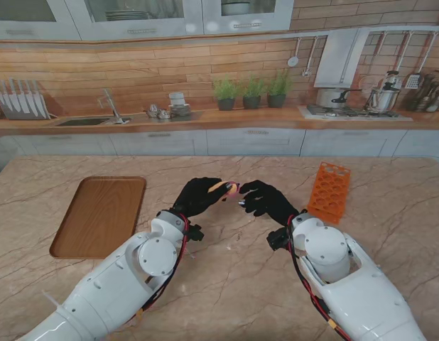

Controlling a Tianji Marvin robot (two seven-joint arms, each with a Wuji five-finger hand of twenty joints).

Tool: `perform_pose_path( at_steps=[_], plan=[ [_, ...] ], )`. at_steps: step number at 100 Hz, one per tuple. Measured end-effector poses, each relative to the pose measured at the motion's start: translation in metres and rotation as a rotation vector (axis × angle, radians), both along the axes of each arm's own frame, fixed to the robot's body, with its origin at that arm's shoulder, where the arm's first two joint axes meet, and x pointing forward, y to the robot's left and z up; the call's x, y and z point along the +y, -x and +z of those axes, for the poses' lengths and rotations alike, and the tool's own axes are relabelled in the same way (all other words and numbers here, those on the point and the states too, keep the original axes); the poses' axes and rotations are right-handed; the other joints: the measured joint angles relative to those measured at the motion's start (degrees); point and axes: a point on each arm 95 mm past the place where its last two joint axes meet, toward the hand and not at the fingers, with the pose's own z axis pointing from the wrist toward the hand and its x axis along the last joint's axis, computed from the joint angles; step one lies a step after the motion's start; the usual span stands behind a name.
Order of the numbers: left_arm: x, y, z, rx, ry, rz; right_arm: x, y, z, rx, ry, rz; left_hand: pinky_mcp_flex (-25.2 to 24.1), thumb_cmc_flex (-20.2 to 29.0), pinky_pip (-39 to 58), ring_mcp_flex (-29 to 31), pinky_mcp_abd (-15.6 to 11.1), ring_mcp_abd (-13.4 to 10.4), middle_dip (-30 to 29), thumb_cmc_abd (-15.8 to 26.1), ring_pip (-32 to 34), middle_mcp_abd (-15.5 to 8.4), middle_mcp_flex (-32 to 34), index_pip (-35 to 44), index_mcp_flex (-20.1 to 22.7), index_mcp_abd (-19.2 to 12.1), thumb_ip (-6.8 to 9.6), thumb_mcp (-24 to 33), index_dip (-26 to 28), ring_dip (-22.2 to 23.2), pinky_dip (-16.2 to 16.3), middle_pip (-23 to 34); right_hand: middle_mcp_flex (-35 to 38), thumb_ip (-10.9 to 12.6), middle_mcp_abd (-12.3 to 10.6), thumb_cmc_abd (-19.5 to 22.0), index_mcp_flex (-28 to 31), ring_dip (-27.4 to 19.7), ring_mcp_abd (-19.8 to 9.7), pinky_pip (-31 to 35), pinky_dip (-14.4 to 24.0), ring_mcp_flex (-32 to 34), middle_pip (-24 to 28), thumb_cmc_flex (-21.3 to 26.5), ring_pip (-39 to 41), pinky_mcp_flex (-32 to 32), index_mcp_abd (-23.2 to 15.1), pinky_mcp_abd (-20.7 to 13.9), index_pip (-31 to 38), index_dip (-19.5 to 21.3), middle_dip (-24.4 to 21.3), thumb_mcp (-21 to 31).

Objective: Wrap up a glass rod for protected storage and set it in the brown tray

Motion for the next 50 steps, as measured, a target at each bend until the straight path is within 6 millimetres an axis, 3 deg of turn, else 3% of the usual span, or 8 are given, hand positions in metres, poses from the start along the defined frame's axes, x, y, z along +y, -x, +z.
perform_pose_path(
  at_steps=[35,50],
  plan=[
    [-0.001,0.0,0.0,0.016,0.001,-0.003,0.01,-0.005,0.0,0.035,-0.064,-0.013,0.0,0.0,0.1,0.0,0.0,0.0,0.0,0.0,0.0,0.0,0.0,0.0,0.0,0.0,0.0,0.1,0.0,0.0,0.1,0.0,0.0,0.0,0.5,1.8,1.4,0.7,0.0,0.0,1.0,0.0,0.1,0.0,1.3,0.0,-0.1,0.0,0.0,0.4,0.7,-0.2],
    [-0.003,0.0,0.0,0.016,-0.003,-0.01,0.012,-0.006,0.0,0.062,-0.13,-0.025,0.0,0.0,0.1,0.0,0.0,0.0,0.0,0.0,0.0,0.0,0.0,0.0,0.0,0.0,0.0,0.1,0.6,0.0,0.3,0.0,0.0,0.0,0.5,3.9,3.0,0.8,0.0,0.0,1.3,0.0,0.2,0.0,1.3,0.0,-2.4,0.0,0.0,0.9,0.7,2.3]
  ],
)
